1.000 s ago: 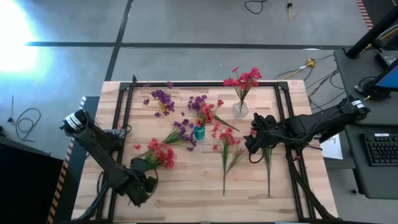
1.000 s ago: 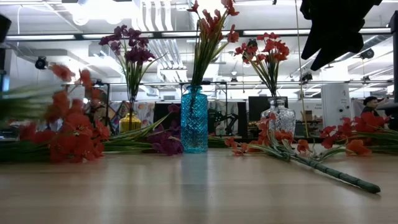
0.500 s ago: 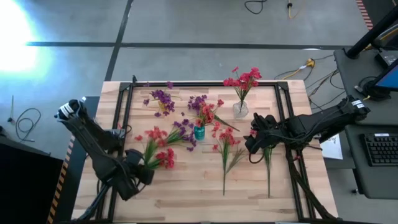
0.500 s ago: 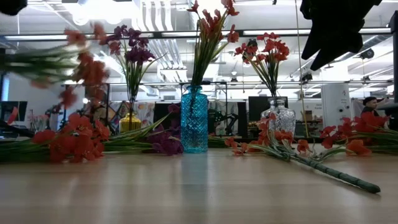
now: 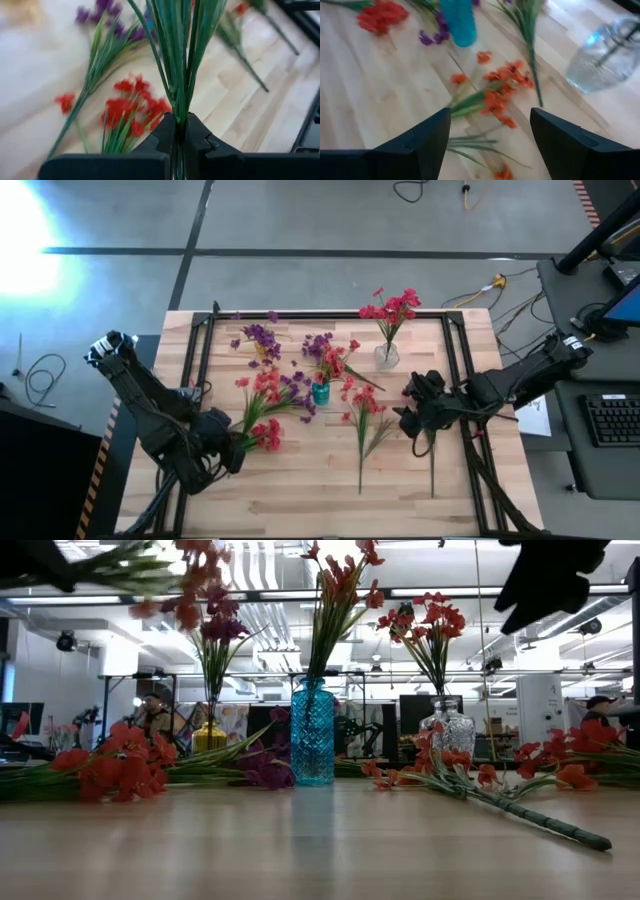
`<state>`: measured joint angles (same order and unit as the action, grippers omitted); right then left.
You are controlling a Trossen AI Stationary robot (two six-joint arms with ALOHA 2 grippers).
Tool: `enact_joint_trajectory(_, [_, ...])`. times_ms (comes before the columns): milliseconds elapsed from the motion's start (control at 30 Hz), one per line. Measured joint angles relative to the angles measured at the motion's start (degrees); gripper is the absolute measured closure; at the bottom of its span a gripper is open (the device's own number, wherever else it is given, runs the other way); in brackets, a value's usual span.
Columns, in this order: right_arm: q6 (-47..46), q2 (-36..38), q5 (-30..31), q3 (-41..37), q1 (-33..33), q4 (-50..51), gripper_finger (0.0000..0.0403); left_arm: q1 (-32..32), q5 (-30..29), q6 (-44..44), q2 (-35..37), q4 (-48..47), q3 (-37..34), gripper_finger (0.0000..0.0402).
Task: Sort flowers into vase by color
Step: Put the left orange flowers into the blue vase
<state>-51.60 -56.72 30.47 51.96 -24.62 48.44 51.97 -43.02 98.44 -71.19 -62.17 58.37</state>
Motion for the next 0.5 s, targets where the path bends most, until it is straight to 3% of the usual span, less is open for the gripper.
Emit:
enact_joint_trajectory(300, [11.2, -0.1, 4.4, 0.0, -4.4, -13.1, 0.0140, 0.1, -9.7, -41.1, -0.4, 22.0, 0.0, 0.0401])
enact_joint_trajectory(500, [22.3, -1.4, 9.1, 0.0, -5.9, -23.9, 0.0138, -0.2, -15.9, -61.4, -0.3, 32.9, 0.0, 0.0401])
